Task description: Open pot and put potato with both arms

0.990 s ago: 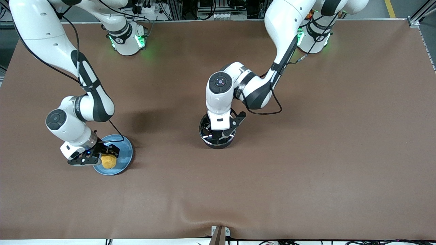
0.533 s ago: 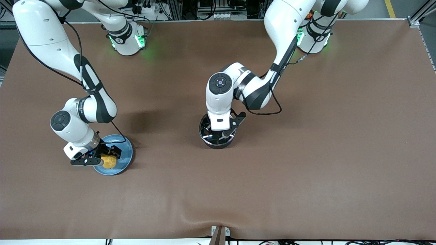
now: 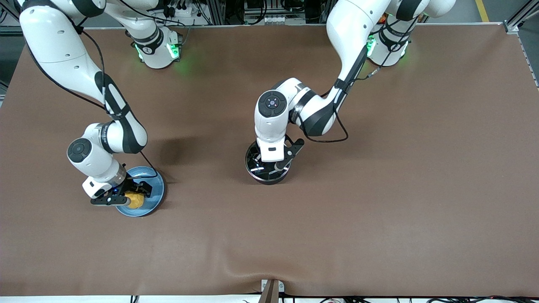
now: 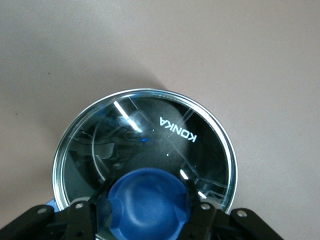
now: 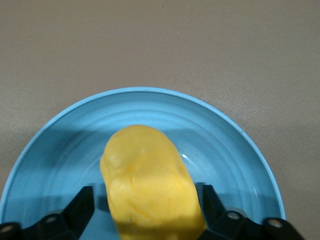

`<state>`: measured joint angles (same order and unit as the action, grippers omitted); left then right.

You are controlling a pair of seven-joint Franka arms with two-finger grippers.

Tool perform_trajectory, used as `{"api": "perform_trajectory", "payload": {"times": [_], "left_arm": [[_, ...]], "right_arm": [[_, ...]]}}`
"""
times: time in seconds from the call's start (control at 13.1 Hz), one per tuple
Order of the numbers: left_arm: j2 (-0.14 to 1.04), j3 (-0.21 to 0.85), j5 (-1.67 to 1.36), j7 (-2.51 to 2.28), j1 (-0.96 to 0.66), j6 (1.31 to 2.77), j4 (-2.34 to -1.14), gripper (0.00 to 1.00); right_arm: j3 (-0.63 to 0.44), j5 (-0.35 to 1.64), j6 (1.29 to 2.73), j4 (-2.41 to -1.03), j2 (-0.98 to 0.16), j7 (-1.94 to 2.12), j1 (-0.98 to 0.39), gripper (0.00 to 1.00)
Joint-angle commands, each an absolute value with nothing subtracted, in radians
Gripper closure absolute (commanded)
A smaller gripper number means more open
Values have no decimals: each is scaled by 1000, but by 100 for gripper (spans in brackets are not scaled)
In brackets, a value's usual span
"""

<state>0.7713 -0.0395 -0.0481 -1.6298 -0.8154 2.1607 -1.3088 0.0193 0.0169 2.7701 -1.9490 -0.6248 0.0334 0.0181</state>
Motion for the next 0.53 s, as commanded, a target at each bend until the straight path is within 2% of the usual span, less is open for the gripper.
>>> {"api": "perform_trajectory", "payload": {"times": [0.0,0.15,0.46], "left_arm": [[764,-54,-40,-1634,-818,2111,-1285,100],[738,-55,-40,-1614,-813,2103,-1287,100],[632,-78,-37,-1542,-787,2013,-1289,100]], "right_arm": [[26,28,2784,-1951,-624,49,25,28],[26,28,2784,-1951,-620,49,25,48],[26,28,2767,-1962,-569,49,21,75]]}}
